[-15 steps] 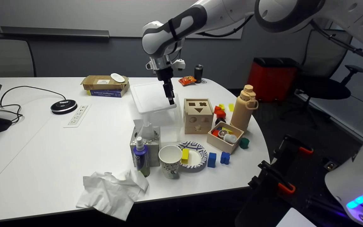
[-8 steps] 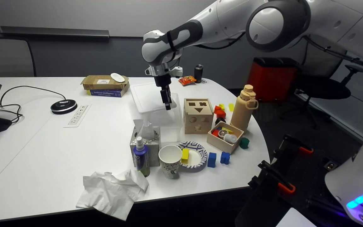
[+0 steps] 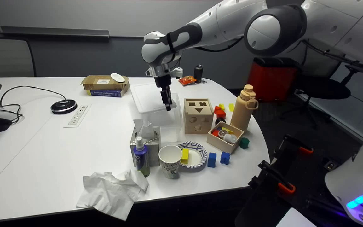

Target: Close the lid on the clear container.

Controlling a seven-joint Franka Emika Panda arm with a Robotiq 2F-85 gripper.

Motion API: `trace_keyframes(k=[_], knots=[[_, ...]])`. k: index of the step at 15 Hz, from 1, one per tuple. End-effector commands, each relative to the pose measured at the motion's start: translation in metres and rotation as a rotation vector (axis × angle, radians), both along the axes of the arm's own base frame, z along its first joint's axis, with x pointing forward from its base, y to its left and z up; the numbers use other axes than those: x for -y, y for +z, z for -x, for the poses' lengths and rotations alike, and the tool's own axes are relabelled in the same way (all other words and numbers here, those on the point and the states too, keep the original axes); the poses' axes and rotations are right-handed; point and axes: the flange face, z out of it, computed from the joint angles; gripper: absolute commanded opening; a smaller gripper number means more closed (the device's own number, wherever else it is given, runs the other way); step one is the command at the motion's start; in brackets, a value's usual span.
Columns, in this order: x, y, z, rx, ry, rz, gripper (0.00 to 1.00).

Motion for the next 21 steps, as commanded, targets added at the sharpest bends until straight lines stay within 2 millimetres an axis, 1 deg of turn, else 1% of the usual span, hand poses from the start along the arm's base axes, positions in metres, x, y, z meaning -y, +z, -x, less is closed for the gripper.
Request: trace_keyframes(k=[1, 6, 10, 14, 21], knots=[[0.000, 0.002, 0.004, -0.049, 0.006, -0.012, 1.00], [0.001, -0.004, 0.009, -0.084, 0.003, -0.007, 1.00], [0.003, -0.004, 0.011, -0.094, -0.001, -0.007, 1.00], [0.001, -0.002, 0.010, -0.095, -0.003, -0.010, 1.00], [-0.008, -0.003, 0.017, -0.141, 0.005, -0.020, 1.00]])
